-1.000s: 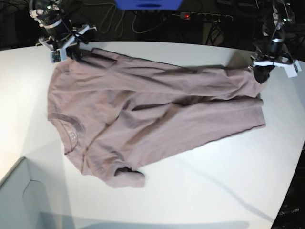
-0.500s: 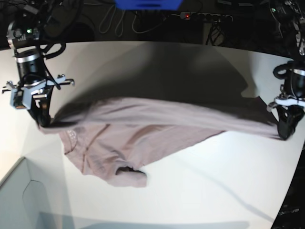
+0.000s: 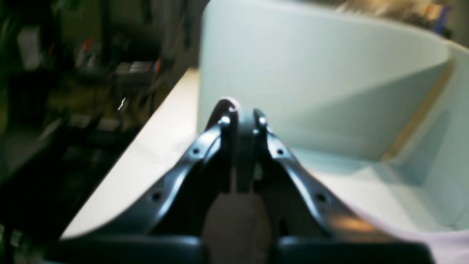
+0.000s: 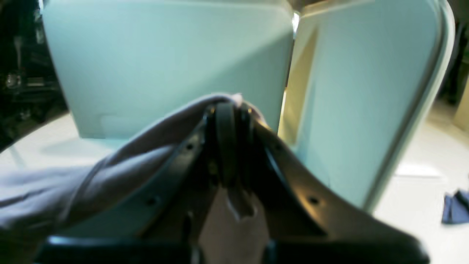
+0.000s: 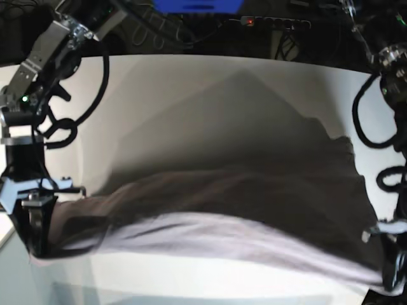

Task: Layout the t-shirt on the table in an organized manner, then fold the t-shirt properly
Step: 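Lift the shirt edge high with both grippers and swing it over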

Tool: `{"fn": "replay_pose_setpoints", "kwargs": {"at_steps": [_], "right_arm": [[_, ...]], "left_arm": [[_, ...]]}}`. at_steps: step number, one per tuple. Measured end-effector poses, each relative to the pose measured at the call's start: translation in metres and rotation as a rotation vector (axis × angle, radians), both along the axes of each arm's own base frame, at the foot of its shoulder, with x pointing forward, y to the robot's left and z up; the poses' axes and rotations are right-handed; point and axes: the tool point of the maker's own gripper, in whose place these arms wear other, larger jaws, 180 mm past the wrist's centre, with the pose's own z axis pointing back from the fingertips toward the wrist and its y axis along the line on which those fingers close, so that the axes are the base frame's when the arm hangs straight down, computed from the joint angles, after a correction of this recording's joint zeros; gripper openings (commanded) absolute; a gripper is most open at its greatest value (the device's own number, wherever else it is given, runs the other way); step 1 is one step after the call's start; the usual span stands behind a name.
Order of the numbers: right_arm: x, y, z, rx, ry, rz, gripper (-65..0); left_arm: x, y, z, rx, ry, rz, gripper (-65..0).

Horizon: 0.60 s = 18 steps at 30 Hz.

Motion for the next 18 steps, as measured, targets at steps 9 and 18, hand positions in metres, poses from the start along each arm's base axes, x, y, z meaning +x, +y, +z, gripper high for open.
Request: {"fn": "replay_pose_setpoints", "kwargs": {"at_steps": [9, 18], "right_arm": [[0.016, -0.001, 0.054, -0.003, -0.155, -0.004, -65.0], [0.018, -0.001, 0.119, -0.013, -0.362, -0.005, -65.0]], "left_arm": [[0.013, -0.013, 0.064, 0.020, -0.164, -0.021, -64.9], [0.006, 0.005, 0.092, 0.031, -0.246, 0.044, -64.9]]}}
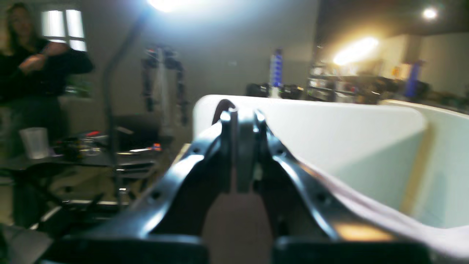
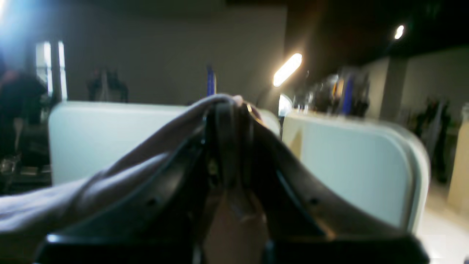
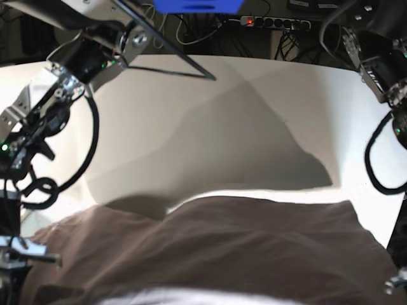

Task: Layout the t-shirt on the table in an organized manner, then fold the t-shirt properly
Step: 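Lift the shirt edge high with both grippers and swing it over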

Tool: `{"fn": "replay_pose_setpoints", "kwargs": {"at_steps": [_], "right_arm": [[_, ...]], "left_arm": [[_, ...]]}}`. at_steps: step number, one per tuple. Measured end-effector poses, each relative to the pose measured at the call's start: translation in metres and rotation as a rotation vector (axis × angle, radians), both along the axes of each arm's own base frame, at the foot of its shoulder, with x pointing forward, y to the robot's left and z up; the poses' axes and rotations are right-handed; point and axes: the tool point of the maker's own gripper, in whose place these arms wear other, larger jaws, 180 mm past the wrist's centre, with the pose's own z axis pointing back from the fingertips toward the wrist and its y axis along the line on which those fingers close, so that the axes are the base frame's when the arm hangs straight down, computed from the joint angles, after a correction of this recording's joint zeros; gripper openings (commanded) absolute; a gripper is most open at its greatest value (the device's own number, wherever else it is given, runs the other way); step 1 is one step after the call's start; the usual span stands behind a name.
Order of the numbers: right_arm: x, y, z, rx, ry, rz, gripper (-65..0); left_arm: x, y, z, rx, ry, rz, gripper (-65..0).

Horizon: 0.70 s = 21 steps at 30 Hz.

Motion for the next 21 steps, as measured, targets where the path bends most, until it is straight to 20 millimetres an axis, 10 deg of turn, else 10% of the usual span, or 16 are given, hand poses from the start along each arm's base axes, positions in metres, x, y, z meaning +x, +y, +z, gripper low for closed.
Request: {"fn": "replay_pose_setpoints", "kwargs": {"at_steps": [9, 21], "right_arm": [[-0.004, 0.007, 0.063, -0.012, -0.186, 0.020, -65.0], [0.005, 0.031, 0.061, -0.081, -0.165, 0.094, -65.0]], "left_arm": [[-0.008, 0.013, 0.010, -0.016, -0.036, 0.035, -64.9], [-0.017, 0.037, -0.019, -0.040, 0.033, 0.099, -64.9]]}}
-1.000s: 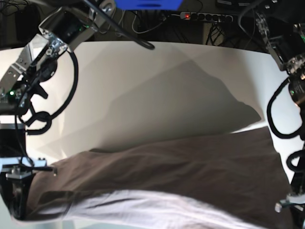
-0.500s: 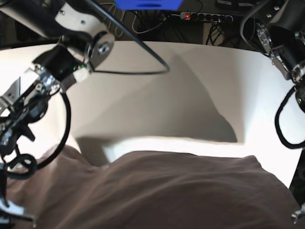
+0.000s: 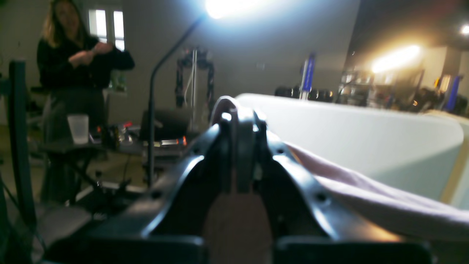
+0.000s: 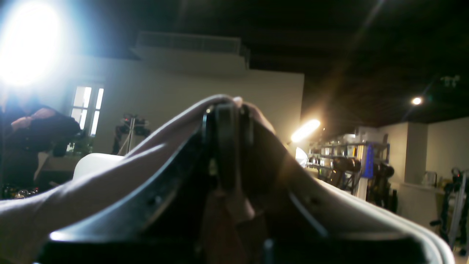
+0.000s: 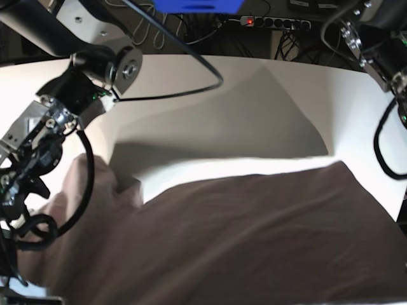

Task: Layout the t-shirt on the table in an organized manner, then fold the t-shirt properly
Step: 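Lift the shirt edge high with both grippers and swing it over, then lower the shirt onto the table and open both grippers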

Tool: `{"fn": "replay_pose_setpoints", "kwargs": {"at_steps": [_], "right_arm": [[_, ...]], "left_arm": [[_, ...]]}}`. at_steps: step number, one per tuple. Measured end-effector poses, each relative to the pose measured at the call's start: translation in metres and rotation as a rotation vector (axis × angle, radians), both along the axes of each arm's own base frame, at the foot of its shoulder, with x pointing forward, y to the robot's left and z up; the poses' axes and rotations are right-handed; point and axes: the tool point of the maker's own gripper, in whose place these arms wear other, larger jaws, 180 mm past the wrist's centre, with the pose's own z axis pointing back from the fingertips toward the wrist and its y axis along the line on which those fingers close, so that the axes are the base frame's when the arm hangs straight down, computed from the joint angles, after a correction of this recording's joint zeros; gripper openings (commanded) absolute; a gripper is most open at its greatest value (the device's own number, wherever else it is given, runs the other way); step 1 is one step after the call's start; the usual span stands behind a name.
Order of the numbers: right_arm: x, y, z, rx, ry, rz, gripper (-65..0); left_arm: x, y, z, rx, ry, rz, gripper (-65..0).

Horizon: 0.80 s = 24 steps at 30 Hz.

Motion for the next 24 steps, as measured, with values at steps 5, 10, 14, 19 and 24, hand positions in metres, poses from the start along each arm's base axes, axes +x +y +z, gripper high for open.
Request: {"fn": "replay_pose_setpoints", "kwargs": {"at_steps": [5, 10, 14, 19, 24], "right_arm": [[0.037, -0.006, -0.046, 0.042, 0.161, 0.027, -65.0], [0.074, -0.019, -0.088, 0.073, 0.300, 0.036, -65.0], [0.107, -0.040, -0.117, 0.136, 0.402, -0.004, -65.0], [0.134, -0.033, -0.142, 0.121, 0.499, 0.030, -65.0], [0.165, -0.015, -0.152, 0.133, 0.564, 0.088, -65.0]], "left_arm": [[0.008, -0.001, -0.024, -0.056, 0.048, -0.005, -64.9], [0.025, 0.007, -0.056, -0.110, 0.135, -0.004, -64.9], [0.058, 0.005, -0.082, -0.129, 0.220, -0.028, -64.9], [0.090, 0.012, -0.115, -0.154, 0.327, -0.008, -64.9], [0.126, 0.011, -0.115, -0.197, 0.355, -0.034, -64.6]]}}
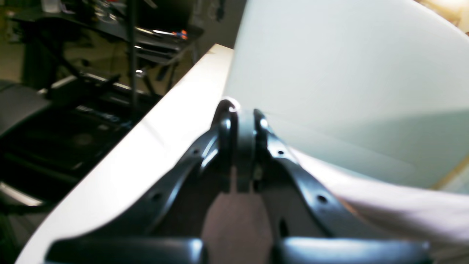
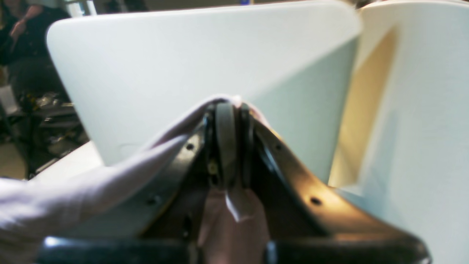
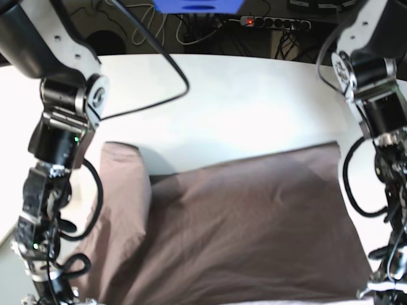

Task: Layout the t-shirt on the table in an organized manner, then fold the t-shirt properly
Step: 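Lower the shirt onto the table and open both grippers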

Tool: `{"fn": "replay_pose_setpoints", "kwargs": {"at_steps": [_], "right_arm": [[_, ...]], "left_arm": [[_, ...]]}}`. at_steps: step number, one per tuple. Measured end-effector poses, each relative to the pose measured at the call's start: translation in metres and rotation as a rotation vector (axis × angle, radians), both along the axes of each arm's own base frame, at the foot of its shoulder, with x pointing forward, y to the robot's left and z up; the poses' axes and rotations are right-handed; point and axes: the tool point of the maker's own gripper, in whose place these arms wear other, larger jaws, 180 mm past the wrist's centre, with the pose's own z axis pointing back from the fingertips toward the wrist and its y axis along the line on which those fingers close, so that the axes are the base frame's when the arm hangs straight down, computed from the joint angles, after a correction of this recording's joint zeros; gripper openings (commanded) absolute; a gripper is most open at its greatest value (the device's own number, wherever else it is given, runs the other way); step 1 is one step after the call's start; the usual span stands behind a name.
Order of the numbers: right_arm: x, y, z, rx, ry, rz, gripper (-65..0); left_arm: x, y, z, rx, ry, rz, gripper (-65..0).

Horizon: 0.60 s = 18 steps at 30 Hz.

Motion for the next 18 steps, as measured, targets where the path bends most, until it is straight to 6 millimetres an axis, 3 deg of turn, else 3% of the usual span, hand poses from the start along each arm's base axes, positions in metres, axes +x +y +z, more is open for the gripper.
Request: {"fn": "replay_pose_setpoints", "kwargs": {"at_steps": [2, 5, 7, 10, 14, 18], "right_arm": [[0.010, -0.002, -0.006, 0.021, 0.023, 0.007, -64.4], [0.031, -0.004, -0.032, 0.046, 0.122, 0.020, -58.6], [0.040, -0.001, -0.045, 0.053, 0.175, 0.031, -54.5], [0.046, -0.006, -0.050, 0.070, 0.194, 0.032, -47.0], [0.058, -0.015, -0.074, 0.099, 0.286, 0.029, -35.2], [0.054, -0.011, -0.083, 0.100, 0.295, 0.035, -30.0]], "left_arm": [[0.009, 0.007, 0.002, -0.018, 0.004, 0.012, -64.5], [0.027, 0.021, -0.012, -0.048, 0.067, 0.048, -64.4], [0.037, 0.014, -0.017, -0.035, 0.098, 0.036, -63.7], [0.046, 0.001, -0.026, -0.013, 0.132, -0.005, -53.2], [0.064, -0.004, -0.065, -0.040, 0.264, -0.022, -34.8], [0.067, -0.016, -0.072, -0.060, 0.275, -0.044, -32.9]]}}
